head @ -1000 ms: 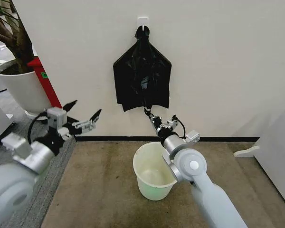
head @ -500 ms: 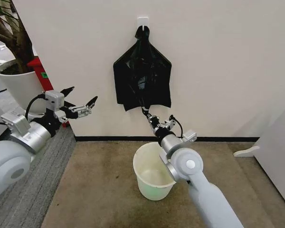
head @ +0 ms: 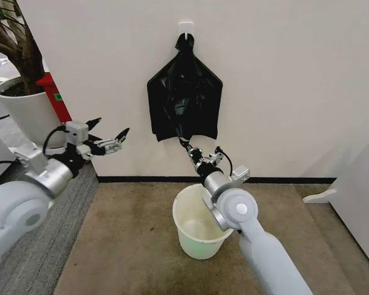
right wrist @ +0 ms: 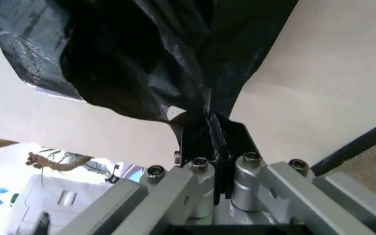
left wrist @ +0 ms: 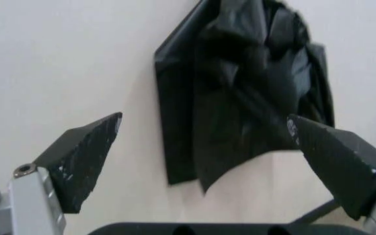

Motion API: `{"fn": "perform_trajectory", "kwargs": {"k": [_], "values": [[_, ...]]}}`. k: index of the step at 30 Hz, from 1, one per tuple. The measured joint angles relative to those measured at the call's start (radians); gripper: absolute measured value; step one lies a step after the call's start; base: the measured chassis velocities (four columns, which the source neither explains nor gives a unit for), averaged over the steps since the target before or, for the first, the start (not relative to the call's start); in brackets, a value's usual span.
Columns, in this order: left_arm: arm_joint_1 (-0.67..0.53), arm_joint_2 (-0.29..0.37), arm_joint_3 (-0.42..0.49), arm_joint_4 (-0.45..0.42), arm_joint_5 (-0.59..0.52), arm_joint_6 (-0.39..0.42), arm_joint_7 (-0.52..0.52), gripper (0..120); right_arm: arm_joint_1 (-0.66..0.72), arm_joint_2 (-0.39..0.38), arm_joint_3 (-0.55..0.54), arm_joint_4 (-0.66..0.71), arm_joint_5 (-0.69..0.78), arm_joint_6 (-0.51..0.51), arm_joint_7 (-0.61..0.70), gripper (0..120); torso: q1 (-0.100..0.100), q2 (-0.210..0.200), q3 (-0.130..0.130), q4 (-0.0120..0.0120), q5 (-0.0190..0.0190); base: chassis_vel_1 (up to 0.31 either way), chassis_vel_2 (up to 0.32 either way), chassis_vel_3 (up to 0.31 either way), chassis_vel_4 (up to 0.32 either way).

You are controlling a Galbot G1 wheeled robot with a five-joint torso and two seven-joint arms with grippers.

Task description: Place the garbage bag over the trash bin.

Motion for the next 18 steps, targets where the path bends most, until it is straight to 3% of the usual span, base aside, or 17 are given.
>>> {"fn": "perform_trajectory", "kwargs": {"k": [12,18], "values": [[-0.335,-0.056,0.319,0.05,-0.005,0.047,-0.028,100,-0.001,-0.004,0.006,-0.01,-0.009,0.0,0.0,0,0.0,0.0,0.0,0.0004,-0.0008,0.0,0.0,0.0,0.0],[-0.538,-0.09,0.475,0.083,0.013,0.111,-0.047,100,0.002,0.007,0.002,-0.015,-0.021,0.0,-0.001,0,0.0,0.0,0.0,0.0005,-0.0006,0.0,0.0,0.0,0.0]]}}
